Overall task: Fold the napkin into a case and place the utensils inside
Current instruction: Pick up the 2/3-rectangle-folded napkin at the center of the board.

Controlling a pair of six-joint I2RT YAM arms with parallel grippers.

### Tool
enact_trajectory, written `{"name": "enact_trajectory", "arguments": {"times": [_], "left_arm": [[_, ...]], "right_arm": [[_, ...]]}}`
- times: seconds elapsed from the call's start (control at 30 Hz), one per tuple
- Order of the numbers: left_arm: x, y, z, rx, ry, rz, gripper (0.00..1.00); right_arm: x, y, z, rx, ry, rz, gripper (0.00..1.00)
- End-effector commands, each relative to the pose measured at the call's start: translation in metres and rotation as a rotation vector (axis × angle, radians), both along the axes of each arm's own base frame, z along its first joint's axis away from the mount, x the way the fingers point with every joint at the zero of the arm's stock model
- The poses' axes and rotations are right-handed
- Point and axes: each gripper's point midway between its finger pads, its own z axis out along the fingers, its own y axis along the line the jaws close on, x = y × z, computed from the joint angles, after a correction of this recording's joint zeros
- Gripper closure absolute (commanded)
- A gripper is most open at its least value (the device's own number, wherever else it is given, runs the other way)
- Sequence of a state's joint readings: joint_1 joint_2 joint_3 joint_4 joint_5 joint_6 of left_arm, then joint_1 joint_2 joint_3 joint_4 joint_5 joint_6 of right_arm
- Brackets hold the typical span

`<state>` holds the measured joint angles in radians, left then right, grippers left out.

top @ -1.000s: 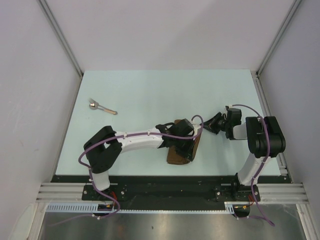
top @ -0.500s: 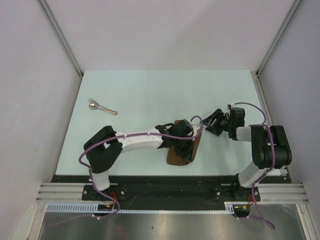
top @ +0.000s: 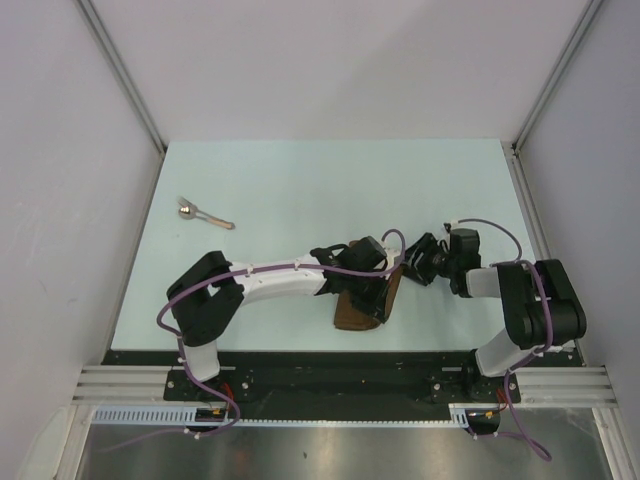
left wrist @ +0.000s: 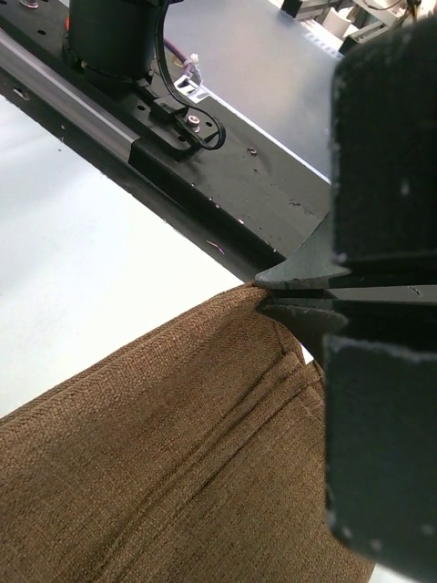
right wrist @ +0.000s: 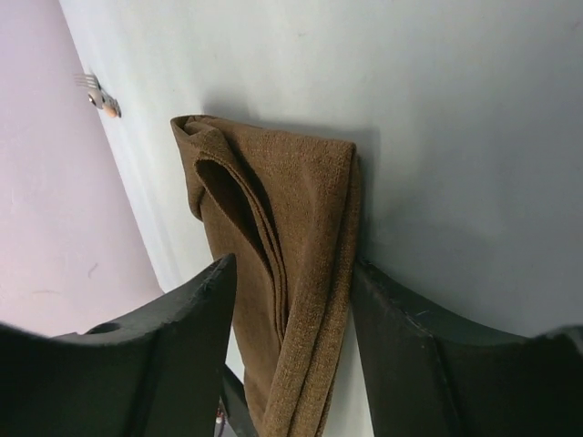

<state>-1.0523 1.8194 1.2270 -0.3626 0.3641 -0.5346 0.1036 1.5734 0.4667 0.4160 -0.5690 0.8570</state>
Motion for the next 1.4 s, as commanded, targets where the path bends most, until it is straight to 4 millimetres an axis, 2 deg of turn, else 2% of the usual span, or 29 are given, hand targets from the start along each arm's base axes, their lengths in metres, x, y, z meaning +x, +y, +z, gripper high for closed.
{"name": "enact_trajectory", "arguments": {"times": [0.0,0.07,0.27,0.3,0.37,0.4,0.43,0.47,0.53,0.6,0.7,0.77,0.8,0.83,0.9,0.93,0.97,1.0,1.07,1.1,1.13,1.2,1.23,1.37], "left_arm": [[0.003,-0.011,0.041,-0.095,-0.021,-0.003,1.0],[0.004,-0.011,0.042,-0.099,-0.021,-0.003,1.0],[0.0,-0.011,0.041,-0.103,-0.01,-0.015,1.0],[-0.001,-0.011,0.04,-0.106,-0.008,-0.023,1.0],[-0.008,-0.012,0.036,-0.116,0.023,-0.059,1.0],[-0.01,-0.012,0.033,-0.113,0.025,-0.074,0.97],[-0.011,-0.01,0.03,-0.103,0.029,-0.081,0.89],[-0.008,-0.006,0.027,-0.087,0.017,-0.07,0.71],[-0.001,0.0,0.029,-0.087,-0.005,-0.061,0.6],[0.007,0.003,0.043,-0.116,-0.029,-0.037,0.57],[0.025,0.01,0.063,-0.163,-0.044,0.015,0.55],[0.048,0.019,0.066,-0.159,-0.076,0.09,0.71],[0.063,0.022,0.064,-0.138,-0.092,0.153,0.78],[0.085,0.032,0.063,-0.129,-0.106,0.217,0.9],[0.118,0.041,0.054,-0.1,-0.142,0.333,0.96],[0.142,0.044,0.058,-0.134,-0.169,0.381,1.0],[0.156,0.045,0.059,-0.139,-0.189,0.411,1.0],[0.174,0.05,0.048,-0.108,-0.21,0.456,1.0],[0.193,0.044,0.046,-0.117,-0.24,0.464,1.0],[0.201,0.045,0.04,-0.118,-0.229,0.471,1.0],[0.202,0.038,0.024,-0.117,-0.196,0.448,1.0],[0.213,0.03,0.02,-0.128,-0.214,0.443,1.0],[0.213,0.025,0.009,-0.129,-0.197,0.428,1.0],[0.22,0.012,-0.003,-0.16,-0.19,0.413,1.0]], "right_arm": [[-0.009,-0.002,-0.022,-0.015,0.067,-0.027,0.45],[-0.008,-0.002,-0.024,-0.014,0.074,-0.026,0.49],[0.0,-0.003,-0.025,-0.001,0.038,-0.033,0.68],[0.0,-0.002,-0.025,0.01,0.031,-0.029,0.83],[0.005,0.004,-0.015,0.044,-0.026,-0.005,0.96],[0.005,0.005,-0.013,0.052,-0.035,-0.003,1.0],[0.007,0.005,-0.012,0.048,-0.047,-0.001,1.0],[0.007,0.007,-0.013,0.04,-0.048,0.006,1.0],[0.006,0.009,-0.012,0.039,-0.055,0.017,1.0],[0.005,0.008,-0.01,0.038,-0.06,0.017,1.0],[0.005,0.006,-0.012,0.011,-0.059,0.019,1.0],[0.006,0.005,-0.009,-0.005,-0.069,0.027,1.0],[0.006,0.004,-0.008,-0.012,-0.073,0.026,1.0],[0.007,0.003,-0.005,-0.022,-0.077,0.023,1.0],[0.008,0.002,-0.004,-0.052,-0.09,0.027,1.0],[0.008,0.003,-0.001,-0.057,-0.094,0.034,1.0],[0.009,0.003,0.0,-0.065,-0.1,0.036,1.0],[0.008,0.002,0.0,-0.069,-0.093,0.037,1.0],[0.01,0.003,0.004,-0.074,-0.105,0.044,1.0],[0.009,0.003,0.003,-0.081,-0.098,0.048,1.0],[0.009,0.003,0.004,-0.086,-0.099,0.048,1.0],[0.009,0.002,0.006,-0.096,-0.105,0.051,1.0],[0.009,0.003,0.007,-0.098,-0.108,0.053,1.0],[0.01,0.005,0.009,-0.115,-0.113,0.061,1.0]]}}
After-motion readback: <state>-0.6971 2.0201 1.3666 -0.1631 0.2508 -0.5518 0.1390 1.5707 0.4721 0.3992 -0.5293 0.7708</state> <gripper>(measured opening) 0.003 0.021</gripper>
